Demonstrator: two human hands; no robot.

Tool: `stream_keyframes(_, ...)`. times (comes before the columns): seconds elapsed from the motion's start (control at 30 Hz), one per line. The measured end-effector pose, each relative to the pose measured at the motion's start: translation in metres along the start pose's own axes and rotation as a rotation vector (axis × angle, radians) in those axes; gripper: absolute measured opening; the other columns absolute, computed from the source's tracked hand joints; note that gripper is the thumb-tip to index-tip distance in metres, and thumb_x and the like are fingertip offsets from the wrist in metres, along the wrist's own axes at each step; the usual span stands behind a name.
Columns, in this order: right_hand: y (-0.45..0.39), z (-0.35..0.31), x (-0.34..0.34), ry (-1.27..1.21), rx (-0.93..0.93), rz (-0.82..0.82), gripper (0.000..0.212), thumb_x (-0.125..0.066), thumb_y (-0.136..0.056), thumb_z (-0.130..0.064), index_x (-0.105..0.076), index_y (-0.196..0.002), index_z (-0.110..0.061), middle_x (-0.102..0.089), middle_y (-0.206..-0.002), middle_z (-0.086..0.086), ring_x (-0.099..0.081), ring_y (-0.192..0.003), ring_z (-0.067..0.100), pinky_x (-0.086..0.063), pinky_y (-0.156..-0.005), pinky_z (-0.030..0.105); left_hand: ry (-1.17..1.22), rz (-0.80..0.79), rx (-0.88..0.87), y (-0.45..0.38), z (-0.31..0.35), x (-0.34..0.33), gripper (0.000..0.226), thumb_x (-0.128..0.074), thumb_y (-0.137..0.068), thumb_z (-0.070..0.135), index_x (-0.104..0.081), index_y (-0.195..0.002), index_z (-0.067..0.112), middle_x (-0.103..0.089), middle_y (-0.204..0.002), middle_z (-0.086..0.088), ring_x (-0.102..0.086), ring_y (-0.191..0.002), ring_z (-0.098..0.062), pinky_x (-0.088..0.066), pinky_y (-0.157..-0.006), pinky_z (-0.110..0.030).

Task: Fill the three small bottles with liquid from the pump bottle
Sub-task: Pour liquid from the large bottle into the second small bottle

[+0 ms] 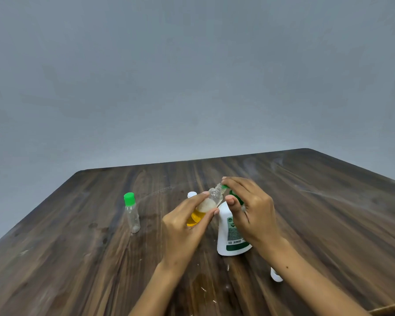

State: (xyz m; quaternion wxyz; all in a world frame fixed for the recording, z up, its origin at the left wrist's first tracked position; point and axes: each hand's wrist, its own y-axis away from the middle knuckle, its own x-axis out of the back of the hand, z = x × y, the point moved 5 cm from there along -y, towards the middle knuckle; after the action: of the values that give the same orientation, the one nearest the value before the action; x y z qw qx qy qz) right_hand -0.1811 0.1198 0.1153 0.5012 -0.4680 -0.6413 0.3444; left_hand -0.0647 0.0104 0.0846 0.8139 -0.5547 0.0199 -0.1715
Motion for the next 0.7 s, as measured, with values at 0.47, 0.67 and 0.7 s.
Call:
stream_keyframes(0.47, -0.008, -0.001, 0.006, 0.035, 0.052, 0.002, 0.068, -0.029, -0.097, -0.060, -0.071, -0.106, -0.008, -0.068, -0.114, 0.003, -0.063, -0.105, 0.014, -0.046, -0.087, 0.020, 0.005, -0.001, -0.012, 0.000, 0.001, 0.000, 0.037, -0.083, -0.073, 0.021, -0.073, -0.107, 0.009, -0.072, -0.104, 0.007, -0.067, -0.098, 0.002, -0.053, -0.082, -0.016)
stream_keyframes(0.67, -0.006, 0.000, 0.003, 0.058, 0.048, 0.012, 0.067, -0.032, -0.096, -0.060, -0.073, -0.102, -0.008, -0.070, -0.109, 0.002, -0.065, -0.097, 0.015, -0.045, -0.087, 0.021, -0.007, 0.007, -0.017, 0.000, 0.000, -0.001, 0.035, -0.083, -0.073, 0.020, -0.074, -0.105, 0.008, -0.074, -0.103, 0.004, -0.067, -0.097, 0.001, -0.052, -0.083, -0.014)
stream_keyframes(0.7, -0.004, 0.001, 0.002, 0.053, 0.040, 0.014, 0.066, -0.033, -0.096, -0.060, -0.073, -0.102, -0.008, -0.070, -0.108, 0.002, -0.065, -0.097, 0.014, -0.046, -0.086, 0.021, -0.009, 0.006, -0.019, 0.000, 0.000, -0.001, 0.035, -0.083, -0.073, 0.020, -0.074, -0.105, 0.007, -0.074, -0.103, 0.004, -0.067, -0.097, 0.001, -0.052, -0.083, -0.014)
